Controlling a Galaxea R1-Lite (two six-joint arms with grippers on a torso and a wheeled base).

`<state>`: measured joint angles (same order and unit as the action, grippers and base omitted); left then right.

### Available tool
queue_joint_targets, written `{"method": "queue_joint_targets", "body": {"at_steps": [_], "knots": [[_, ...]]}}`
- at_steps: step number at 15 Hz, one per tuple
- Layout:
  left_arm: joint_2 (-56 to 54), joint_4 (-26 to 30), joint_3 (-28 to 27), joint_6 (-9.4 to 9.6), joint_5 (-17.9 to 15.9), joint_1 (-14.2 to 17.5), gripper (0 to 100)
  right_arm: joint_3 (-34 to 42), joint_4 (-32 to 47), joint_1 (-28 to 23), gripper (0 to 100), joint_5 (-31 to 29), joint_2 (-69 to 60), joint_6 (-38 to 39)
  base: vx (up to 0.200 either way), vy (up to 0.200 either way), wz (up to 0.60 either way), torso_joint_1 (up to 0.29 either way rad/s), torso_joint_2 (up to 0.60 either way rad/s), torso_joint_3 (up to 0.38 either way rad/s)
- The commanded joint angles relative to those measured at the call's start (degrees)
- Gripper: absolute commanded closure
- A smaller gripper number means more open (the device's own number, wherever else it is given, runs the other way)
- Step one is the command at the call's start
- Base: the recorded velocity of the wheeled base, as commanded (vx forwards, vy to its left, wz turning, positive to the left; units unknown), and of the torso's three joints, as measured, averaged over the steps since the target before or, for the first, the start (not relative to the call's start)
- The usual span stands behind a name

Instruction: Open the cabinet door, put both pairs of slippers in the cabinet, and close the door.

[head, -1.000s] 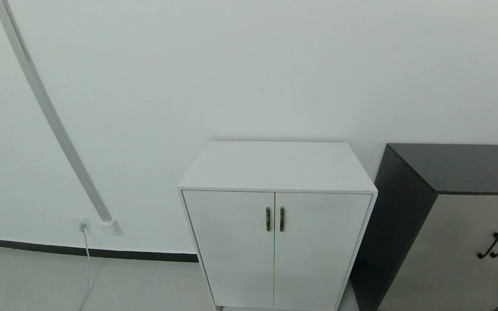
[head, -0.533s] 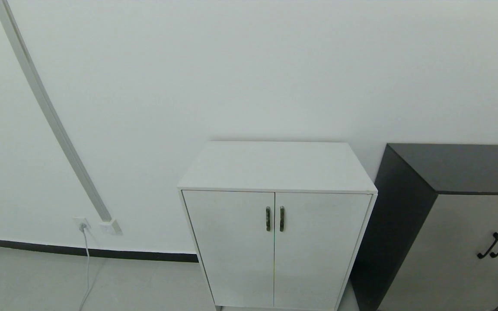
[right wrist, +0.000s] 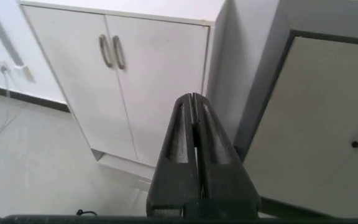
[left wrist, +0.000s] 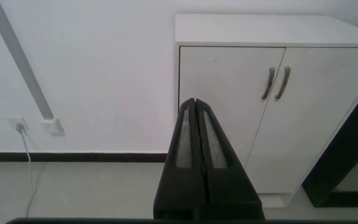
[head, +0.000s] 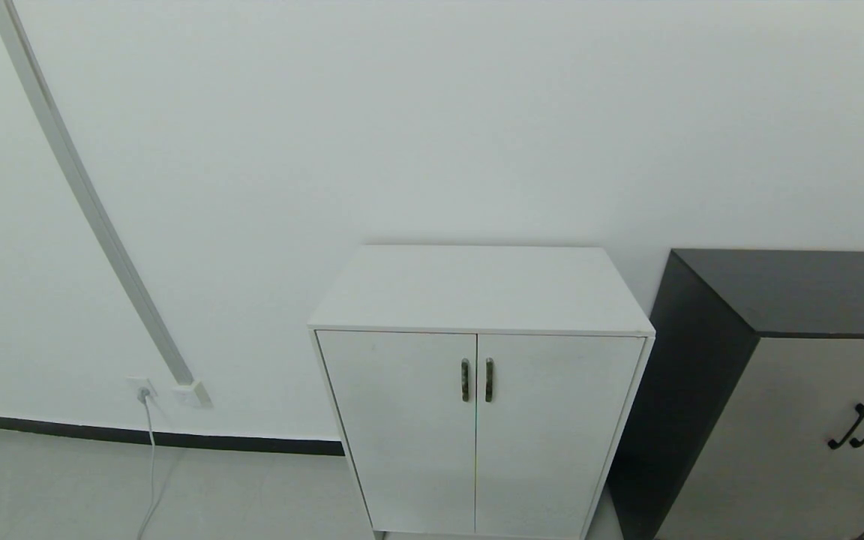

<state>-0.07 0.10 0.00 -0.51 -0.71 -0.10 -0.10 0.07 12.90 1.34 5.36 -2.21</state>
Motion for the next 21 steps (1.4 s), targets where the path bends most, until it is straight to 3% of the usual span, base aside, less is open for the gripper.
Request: {"method": "queue_joint_targets", "body": {"at_steps": [1, 4, 10, 15, 18, 21], "knots": [[0.07, -0.01, 0.00, -0.02, 0.00, 0.01, 100, 0.01, 0.01, -1.56, 100, -0.11, 1.76, 0.01, 0.000, 0.000, 0.00, 0.000, 0.00, 0.000], [0.07, -0.01, 0.00, -0.02, 0.00, 0.01, 100, 0.01, 0.01, -7.89, 100, -0.11, 3.51, -0.08, 0.000, 0.000, 0.00, 0.000, 0.00, 0.000], [0.07, -0.01, -0.09, -0.02, 0.00, 0.01, 100, 0.01, 0.10, -12.37, 100, 0.33, -4.31, 0.36, 0.000, 0.000, 0.00, 0.000, 0.00, 0.000], [0.07, -0.01, 0.00, -0.02, 0.00, 0.01, 100, 0.01, 0.10, -12.72, 100, -0.37, -5.28, 0.54, 0.000, 0.000, 0.00, 0.000, 0.00, 0.000], [0.07, -0.01, 0.00, 0.07, 0.00, 0.01, 100, 0.01, -0.34, -12.72, 100, -2.57, -5.28, 6.69, 0.000, 0.000, 0.00, 0.000, 0.00, 0.000], [0.07, -0.10, 0.00, 0.16, 0.00, 0.01, 100, 0.01, -0.34, -12.81, 100, -2.66, -5.28, 6.51, 0.000, 0.000, 0.00, 0.000, 0.00, 0.000]]}}
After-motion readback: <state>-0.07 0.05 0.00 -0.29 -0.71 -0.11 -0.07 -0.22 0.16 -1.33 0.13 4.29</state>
